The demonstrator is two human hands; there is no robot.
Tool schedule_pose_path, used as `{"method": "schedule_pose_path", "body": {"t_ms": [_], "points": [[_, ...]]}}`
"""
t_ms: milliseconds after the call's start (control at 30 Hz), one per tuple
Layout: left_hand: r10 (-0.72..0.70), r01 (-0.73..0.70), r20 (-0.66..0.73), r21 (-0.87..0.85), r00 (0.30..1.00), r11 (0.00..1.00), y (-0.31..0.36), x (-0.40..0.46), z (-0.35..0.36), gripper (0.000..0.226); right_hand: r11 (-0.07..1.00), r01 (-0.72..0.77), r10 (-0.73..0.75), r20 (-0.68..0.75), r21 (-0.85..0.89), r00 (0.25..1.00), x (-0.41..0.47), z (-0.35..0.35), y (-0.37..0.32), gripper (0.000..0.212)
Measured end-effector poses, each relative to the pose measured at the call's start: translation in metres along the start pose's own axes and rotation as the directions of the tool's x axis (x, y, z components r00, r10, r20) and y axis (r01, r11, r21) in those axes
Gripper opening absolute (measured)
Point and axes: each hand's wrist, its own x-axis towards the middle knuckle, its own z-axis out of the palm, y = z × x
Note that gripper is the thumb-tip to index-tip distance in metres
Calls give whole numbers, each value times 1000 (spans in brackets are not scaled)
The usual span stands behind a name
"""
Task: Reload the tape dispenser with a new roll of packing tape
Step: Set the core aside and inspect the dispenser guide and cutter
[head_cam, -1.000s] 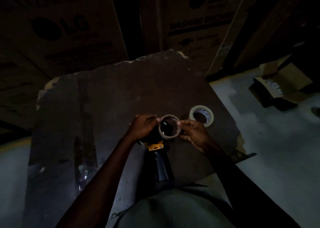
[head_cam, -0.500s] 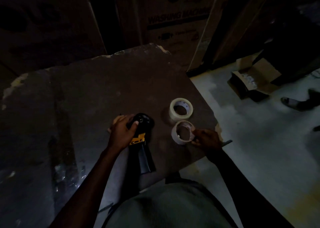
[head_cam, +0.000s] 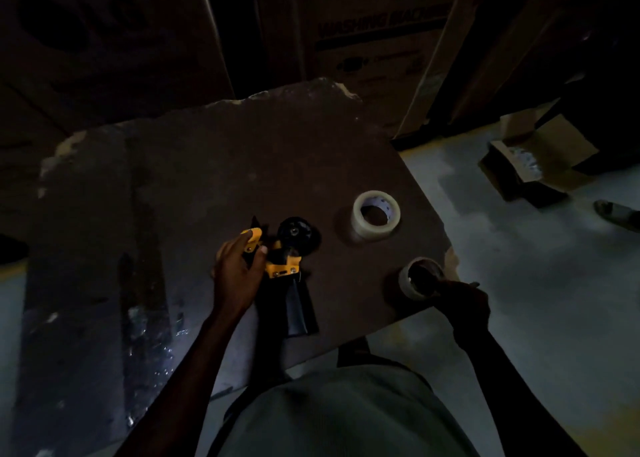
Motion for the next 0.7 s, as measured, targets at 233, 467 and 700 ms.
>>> {"method": "schedule_pose_path", "body": {"t_ms": [233,467,700], "points": [[-97,95,-17,-91,995,991,-13,-22,-10,42,963,169,-199,-130,-209,971,-6,44,-8,82],[-307,295,-69,-146,949,944,-19,-43,-12,54,973,231,-230,252,27,940,-90,131,-79,15],[-408,390,-62,-191,911,901,-30,-56,-13,44,963,241,-158,475,-119,866,-100,164,-94,27]]}}
